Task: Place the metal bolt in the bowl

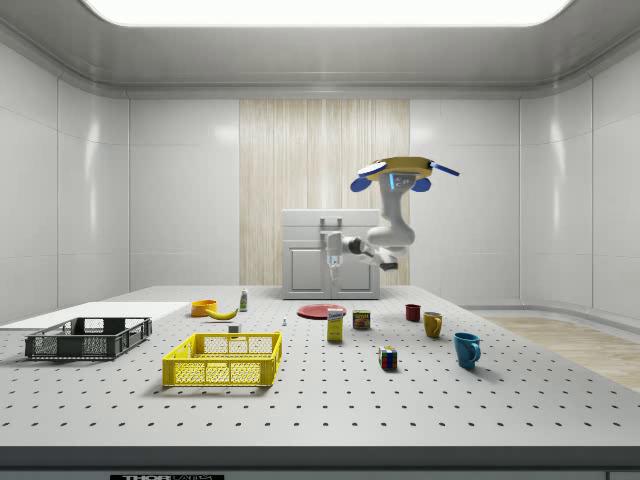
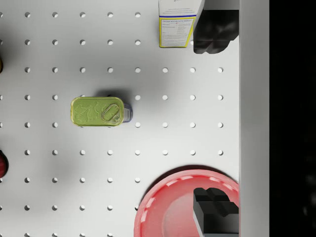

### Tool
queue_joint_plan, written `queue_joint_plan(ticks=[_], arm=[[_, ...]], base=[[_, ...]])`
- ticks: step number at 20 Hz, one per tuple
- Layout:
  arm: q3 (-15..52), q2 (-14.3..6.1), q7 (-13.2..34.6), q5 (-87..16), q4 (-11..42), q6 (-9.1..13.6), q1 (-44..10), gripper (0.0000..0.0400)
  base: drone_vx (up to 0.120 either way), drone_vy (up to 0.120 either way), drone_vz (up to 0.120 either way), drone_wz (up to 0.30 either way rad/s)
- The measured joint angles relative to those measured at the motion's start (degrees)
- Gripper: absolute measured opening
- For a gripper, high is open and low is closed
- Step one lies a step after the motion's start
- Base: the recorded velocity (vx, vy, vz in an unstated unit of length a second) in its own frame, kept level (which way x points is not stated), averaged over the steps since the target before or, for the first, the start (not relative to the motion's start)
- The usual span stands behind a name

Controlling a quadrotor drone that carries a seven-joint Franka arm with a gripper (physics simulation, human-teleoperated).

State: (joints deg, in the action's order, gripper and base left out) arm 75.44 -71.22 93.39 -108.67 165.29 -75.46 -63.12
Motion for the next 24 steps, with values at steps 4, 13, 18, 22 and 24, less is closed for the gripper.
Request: queue_joint_plan(ticks=[4, 13, 18, 22, 24], arm=[[0.25, -0.97, 0.27, 0.48, -0.06, -0.90, -0.28, 0.0400], [0.76, -3.03, 0.80, 1.46, -0.19, -2.81, -0.87, 0.0400], [1.00, -4.10, 1.07, 1.96, -0.25, -3.80, -1.15, 0.0400], [1.18, -4.91, 1.26, 2.34, -0.30, -4.56, -1.37, 0.0400], [1.27, -5.31, 1.36, 2.52, -0.32, -4.92, -1.47, 0.0400]], base=[[0.120, 0.000, 0.000, 0.000], [0.120, 0.000, -0.031, 0.000], [0.120, -0.016, -0.120, 0.000], [0.120, -0.110, -0.100, 0.000], [0.120, 0.000, 0.000, 0.000]])
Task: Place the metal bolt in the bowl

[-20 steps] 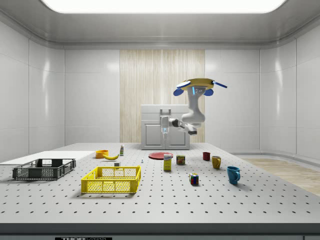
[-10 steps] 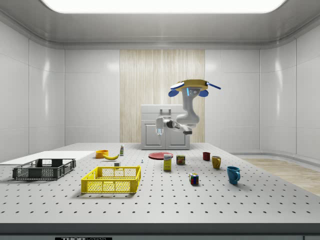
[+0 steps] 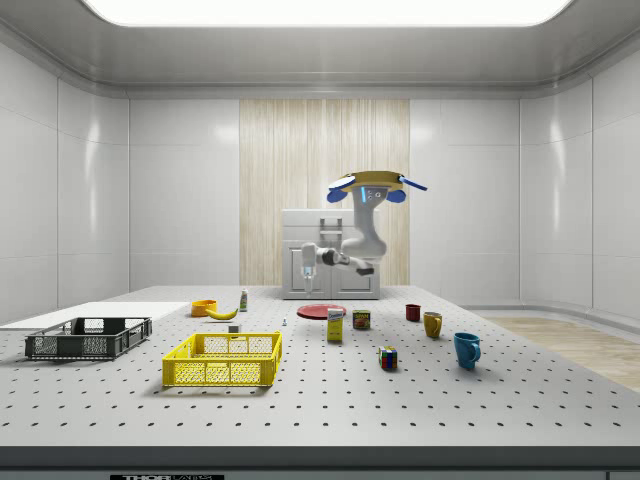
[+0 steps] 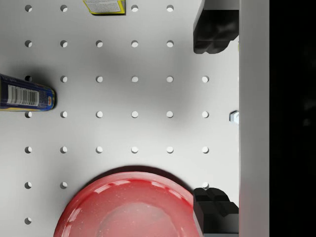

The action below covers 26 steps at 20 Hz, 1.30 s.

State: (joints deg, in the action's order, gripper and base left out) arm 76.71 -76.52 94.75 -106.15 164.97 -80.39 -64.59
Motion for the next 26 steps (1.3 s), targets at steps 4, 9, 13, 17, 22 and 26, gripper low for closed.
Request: queue_joint_plan(ticks=[4, 9, 13, 17, 22, 26], arm=[[0.16, -0.77, 0.18, 0.35, -0.04, -0.71, -0.20, 0.0400], [0.35, -1.68, 0.38, 0.76, -0.09, -1.56, -0.43, 0.0400], [0.49, -2.37, 0.54, 1.06, -0.13, -2.21, -0.60, 0.0400], [0.62, -3.03, 0.68, 1.35, -0.16, -2.82, -0.77, 0.0400], [0.77, -3.82, 0.85, 1.70, -0.20, -3.56, -0.96, 0.0400], [0.88, -4.42, 0.97, 1.96, -0.23, -4.12, -1.10, 0.0400]], base=[[0.120, 0.000, 0.000, 0.000], [0.120, 0.000, -0.088, 0.000], [0.120, 0.000, -0.120, 0.000], [0.070, 0.000, -0.120, 0.000], [0.040, 0.000, -0.104, 0.000], [0.070, 0.000, 0.000, 0.000]])
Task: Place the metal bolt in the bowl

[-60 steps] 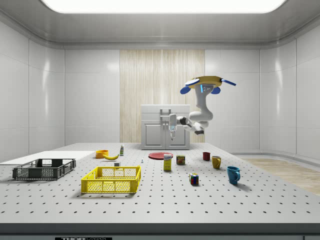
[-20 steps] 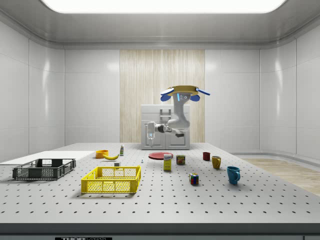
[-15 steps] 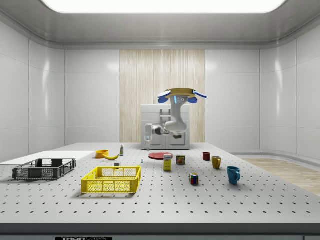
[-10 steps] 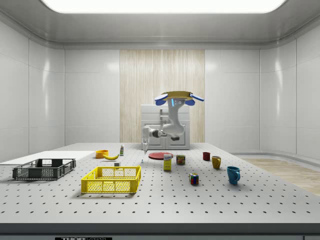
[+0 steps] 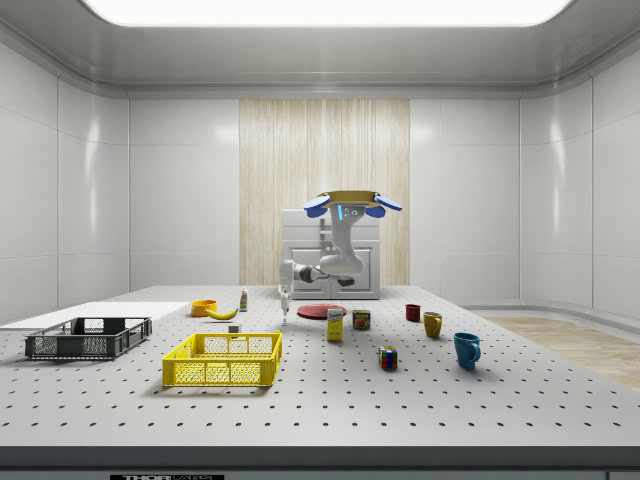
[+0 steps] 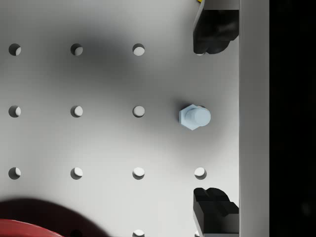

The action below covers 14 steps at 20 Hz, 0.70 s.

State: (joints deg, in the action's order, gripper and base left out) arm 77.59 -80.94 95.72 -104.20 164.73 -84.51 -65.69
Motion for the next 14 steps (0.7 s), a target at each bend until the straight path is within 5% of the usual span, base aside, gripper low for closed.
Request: queue_joint_plan(ticks=[14], arm=[[-8.06, -2.12, -0.27, -7.23, -2.08, -4.83, -0.97, 0.0400]], base=[[0.000, 0.000, 0.000, 0.000]])
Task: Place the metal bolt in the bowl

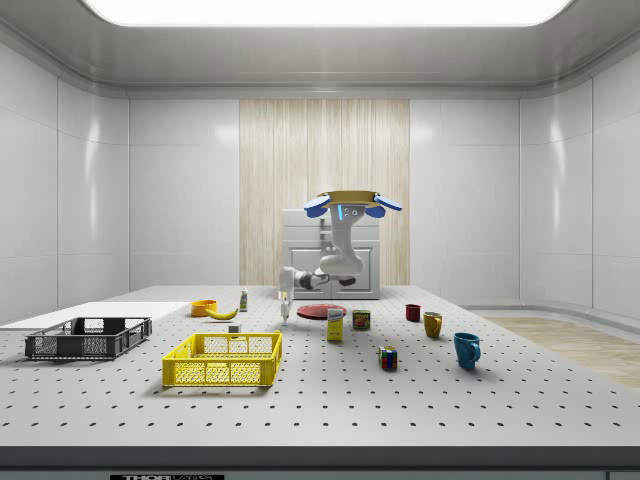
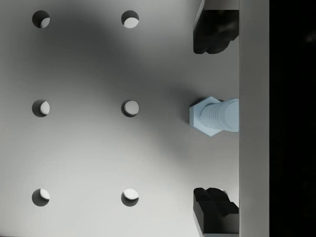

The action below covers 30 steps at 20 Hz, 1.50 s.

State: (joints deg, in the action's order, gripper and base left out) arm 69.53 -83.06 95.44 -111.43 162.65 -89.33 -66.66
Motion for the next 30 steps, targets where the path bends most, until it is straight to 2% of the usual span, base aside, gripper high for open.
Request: queue_joint_plan(ticks=[5, 6, 8, 10, 13, 21, 30], arm=[[-0.39, 0.22, 0.14, -0.44, -1.50, -0.46, -1.49, 0.0400], [-0.42, 0.22, 0.16, -0.48, -1.66, -0.52, -1.66, 0.0334], [-0.47, 0.21, 0.20, -0.51, -1.90, -0.64, -1.91, 0.0242], [-0.49, 0.17, 0.23, -0.52, -2.06, -0.75, -2.09, 0.0186], [-0.50, 0.08, 0.28, -0.51, -2.20, -0.88, -2.26, 0.0141], [1.57, -0.14, 0.97, 1.29, -1.67, -0.13, -2.27, 0.0138], [4.39, -0.56, 1.19, 4.04, -1.01, 0.58, -2.26, 0.0138]], base=[[0.000, 0.000, 0.000, 0.000], [0.000, 0.000, 0.000, 0.000], [0.000, 0.000, 0.000, 0.000], [0.000, 0.000, 0.000, 0.000], [0.000, 0.000, 0.000, 0.000], [0.000, 0.000, 0.015, 0.000], [0.120, -0.111, 0.120, 0.000]])
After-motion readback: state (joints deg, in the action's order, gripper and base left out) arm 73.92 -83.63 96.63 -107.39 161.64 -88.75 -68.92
